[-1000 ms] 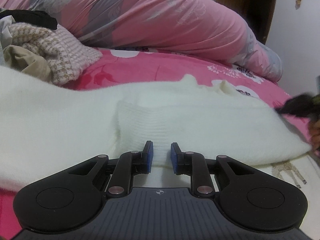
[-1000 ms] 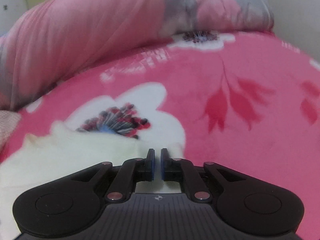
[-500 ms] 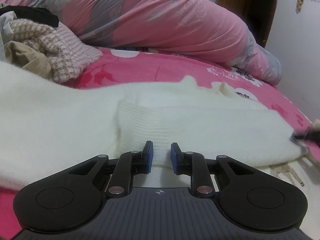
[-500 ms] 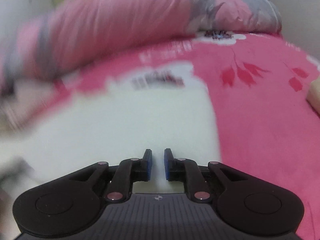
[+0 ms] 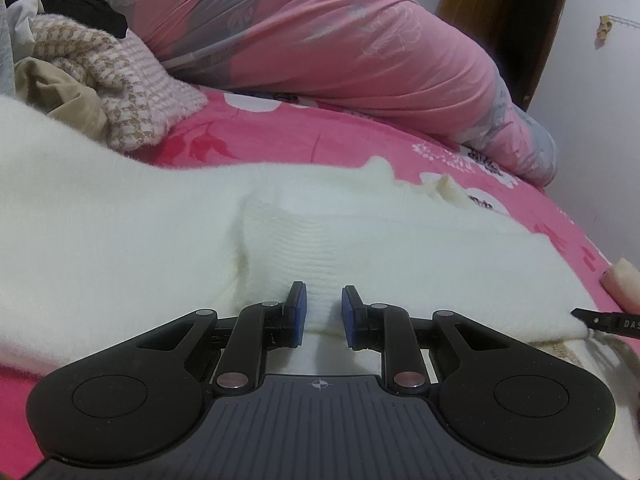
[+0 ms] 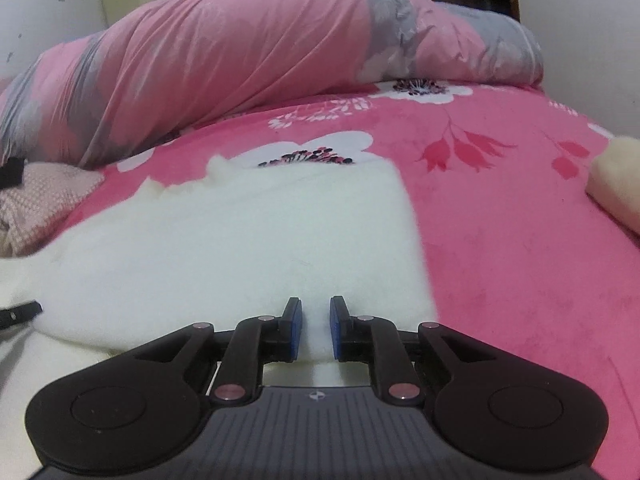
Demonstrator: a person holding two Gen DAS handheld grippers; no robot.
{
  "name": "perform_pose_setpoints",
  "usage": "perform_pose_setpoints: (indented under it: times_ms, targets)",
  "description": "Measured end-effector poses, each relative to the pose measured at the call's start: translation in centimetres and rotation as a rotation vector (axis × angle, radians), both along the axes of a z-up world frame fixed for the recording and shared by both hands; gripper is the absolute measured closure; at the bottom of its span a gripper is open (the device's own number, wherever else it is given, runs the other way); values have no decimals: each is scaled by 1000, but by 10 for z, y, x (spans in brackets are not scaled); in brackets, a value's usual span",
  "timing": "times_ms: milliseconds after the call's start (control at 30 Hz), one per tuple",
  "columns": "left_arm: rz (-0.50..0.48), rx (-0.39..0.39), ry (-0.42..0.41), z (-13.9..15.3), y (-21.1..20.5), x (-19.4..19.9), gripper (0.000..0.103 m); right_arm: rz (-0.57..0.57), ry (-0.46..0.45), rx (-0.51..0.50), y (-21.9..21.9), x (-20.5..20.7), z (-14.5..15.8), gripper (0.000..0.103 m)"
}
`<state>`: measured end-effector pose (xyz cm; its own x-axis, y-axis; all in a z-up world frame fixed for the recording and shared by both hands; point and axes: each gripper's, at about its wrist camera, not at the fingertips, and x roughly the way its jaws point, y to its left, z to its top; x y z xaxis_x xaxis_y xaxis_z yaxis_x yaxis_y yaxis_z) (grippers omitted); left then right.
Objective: Fold clothes
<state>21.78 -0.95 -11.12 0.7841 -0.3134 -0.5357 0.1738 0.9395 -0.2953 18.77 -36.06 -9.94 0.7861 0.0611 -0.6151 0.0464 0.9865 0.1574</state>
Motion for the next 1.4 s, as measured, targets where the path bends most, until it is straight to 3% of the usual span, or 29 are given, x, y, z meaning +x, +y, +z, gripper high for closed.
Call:
perform_pose_setpoints:
  times_ms: [167, 333, 433, 567, 700, 833, 933, 1100, 1167, 1267, 1400]
  targets:
    - [0, 4, 12, 3, 1, -1, 82, -12, 41, -19, 5, -12, 9, 87]
    - [-38, 49, 77, 16, 5, -12, 80, -24, 111, -6, 7, -30, 23, 83]
    - [-43, -2, 118, 27, 26, -27, 76, -2, 105, 56, 8, -53, 39, 83]
    - [-115, -65, 174, 37, 48, -53, 73, 79, 95, 101, 20, -83, 56, 82]
    - [-212, -2, 225, 31, 48, -87, 72, 147, 128, 73, 40, -102, 50, 74]
    - [-258, 96, 181, 23, 48, -132, 72, 161, 177, 25, 57, -130, 27, 74]
    - [-285, 104, 168, 22, 60, -161, 72, 182, 155, -6, 63, -166, 27, 74]
    - [-298, 125, 125, 22, 82, -204, 70, 178, 173, 29, 53, -229, 31, 74]
    - [-280, 96, 148, 23, 91, -216, 69, 162, 193, 58, 46, -252, 35, 74]
    - [-259, -18, 182, 34, 111, -224, 70, 136, 206, 118, 39, -266, 47, 73]
    - [-206, -20, 102, 53, 118, -226, 70, 221, 79, 181, 62, -246, 70, 75]
